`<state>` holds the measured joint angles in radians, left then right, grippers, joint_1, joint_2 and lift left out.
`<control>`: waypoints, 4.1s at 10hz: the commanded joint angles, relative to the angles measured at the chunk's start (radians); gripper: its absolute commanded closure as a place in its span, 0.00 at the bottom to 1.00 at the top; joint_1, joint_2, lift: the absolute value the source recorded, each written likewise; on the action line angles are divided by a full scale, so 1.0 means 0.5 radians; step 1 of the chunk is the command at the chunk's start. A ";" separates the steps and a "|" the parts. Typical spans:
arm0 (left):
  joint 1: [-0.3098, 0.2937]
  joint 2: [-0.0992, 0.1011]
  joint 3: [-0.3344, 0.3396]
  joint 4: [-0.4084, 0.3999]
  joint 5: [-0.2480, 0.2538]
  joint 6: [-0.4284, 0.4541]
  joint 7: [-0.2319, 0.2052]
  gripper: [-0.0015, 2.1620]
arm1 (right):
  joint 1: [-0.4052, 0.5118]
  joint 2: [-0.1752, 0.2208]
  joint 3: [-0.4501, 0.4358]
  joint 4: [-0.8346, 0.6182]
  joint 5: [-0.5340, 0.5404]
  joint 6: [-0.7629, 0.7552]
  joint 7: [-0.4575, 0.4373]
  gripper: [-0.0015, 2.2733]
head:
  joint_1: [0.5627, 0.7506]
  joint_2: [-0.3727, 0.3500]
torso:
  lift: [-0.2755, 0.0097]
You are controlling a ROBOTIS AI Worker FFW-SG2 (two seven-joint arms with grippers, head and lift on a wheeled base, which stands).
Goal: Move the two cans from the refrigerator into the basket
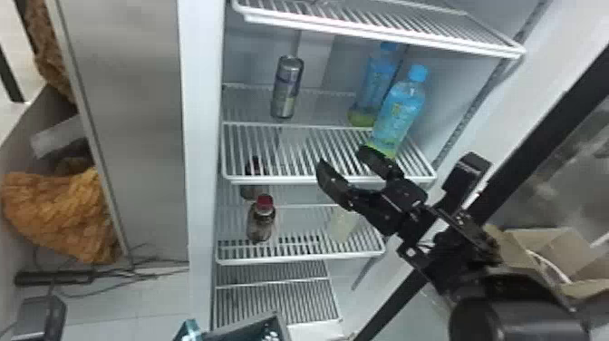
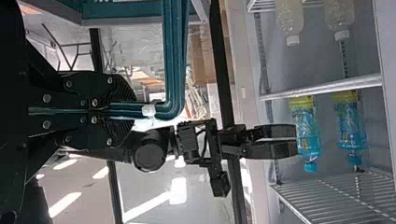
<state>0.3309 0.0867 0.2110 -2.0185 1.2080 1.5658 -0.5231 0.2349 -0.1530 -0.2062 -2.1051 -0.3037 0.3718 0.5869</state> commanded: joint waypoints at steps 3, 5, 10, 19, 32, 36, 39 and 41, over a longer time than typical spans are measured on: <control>0.001 0.008 -0.003 0.000 0.001 0.011 0.000 0.55 | -0.170 0.002 0.073 0.212 0.013 -0.140 -0.103 0.05 | 0.70 0.11 | 0.84; -0.004 0.014 -0.011 0.000 0.001 0.011 0.000 0.55 | -0.269 0.008 0.129 0.330 0.025 -0.169 -0.164 0.05 | 0.70 0.12 | 0.84; -0.014 0.020 -0.015 0.000 0.001 0.011 0.000 0.55 | -0.529 0.018 0.205 0.580 0.097 -0.169 -0.272 0.05 | 0.70 0.14 | 0.84; -0.029 0.017 -0.019 0.014 -0.003 0.011 0.006 0.55 | -1.049 0.045 0.428 1.125 0.193 -0.243 -0.450 0.05 | 0.70 0.22 | 0.84; -0.053 0.020 -0.035 0.034 -0.003 0.011 0.012 0.55 | -1.496 0.073 0.640 1.704 0.324 -0.155 -0.603 0.05 | 0.70 0.27 | 0.84; -0.058 0.023 -0.039 0.044 0.001 0.011 0.012 0.55 | -1.511 0.073 0.644 1.714 0.324 -0.106 -0.615 0.38 | 0.70 0.29 | 0.84; -0.058 0.029 -0.043 0.044 0.005 0.011 0.012 0.55 | -1.471 0.070 0.636 1.636 0.340 -0.101 -0.637 0.54 | 0.70 0.28 | 0.84; -0.058 0.026 -0.043 0.044 0.013 0.011 0.012 0.55 | -1.383 0.060 0.620 1.498 0.340 -0.101 -0.637 0.54 | 0.70 0.28 | 0.84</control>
<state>0.3018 0.1004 0.1894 -1.9975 1.2125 1.5658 -0.5170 -0.4737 -0.1208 0.1077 -1.3297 -0.1336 0.3214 0.2684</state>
